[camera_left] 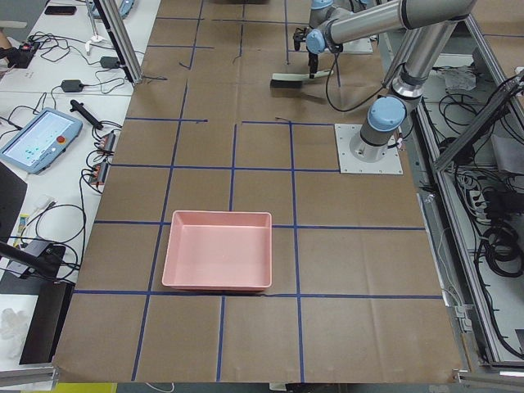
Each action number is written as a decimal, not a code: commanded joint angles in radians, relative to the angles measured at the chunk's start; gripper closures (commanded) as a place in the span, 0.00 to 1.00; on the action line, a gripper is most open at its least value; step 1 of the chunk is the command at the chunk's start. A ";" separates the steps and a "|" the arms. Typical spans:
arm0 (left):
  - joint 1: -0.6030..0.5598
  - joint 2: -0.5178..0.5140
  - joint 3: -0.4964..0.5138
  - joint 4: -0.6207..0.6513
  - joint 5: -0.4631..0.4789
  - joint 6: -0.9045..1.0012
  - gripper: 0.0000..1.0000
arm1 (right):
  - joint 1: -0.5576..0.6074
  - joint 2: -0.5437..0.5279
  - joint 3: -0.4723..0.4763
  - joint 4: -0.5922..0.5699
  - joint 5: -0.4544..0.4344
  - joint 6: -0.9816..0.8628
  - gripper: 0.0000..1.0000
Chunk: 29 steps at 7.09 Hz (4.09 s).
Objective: Sweep and dump trash in nearest bin
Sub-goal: 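Tip the dustpan over the bin with the right gripper while the left drops the brush, then bring the empty dustpan back over the table with the right gripper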
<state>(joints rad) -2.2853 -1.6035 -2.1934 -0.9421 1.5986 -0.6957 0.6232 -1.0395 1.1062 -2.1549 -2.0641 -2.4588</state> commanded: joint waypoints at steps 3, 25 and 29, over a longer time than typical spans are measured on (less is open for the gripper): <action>0.206 0.088 0.174 -0.163 0.014 0.337 0.07 | 0.004 -0.013 0.024 -0.062 -0.040 0.003 0.99; 0.661 0.152 0.420 -0.434 0.003 0.806 0.01 | 0.700 -0.517 0.451 0.525 0.290 1.617 0.98; 0.661 0.148 0.419 -0.434 0.006 0.814 0.01 | 1.005 -0.441 0.442 0.581 0.436 2.206 0.98</action>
<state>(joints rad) -1.6245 -1.4554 -1.7747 -1.3760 1.6027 0.1168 1.5331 -1.5136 1.5542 -1.5706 -1.6573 -0.4261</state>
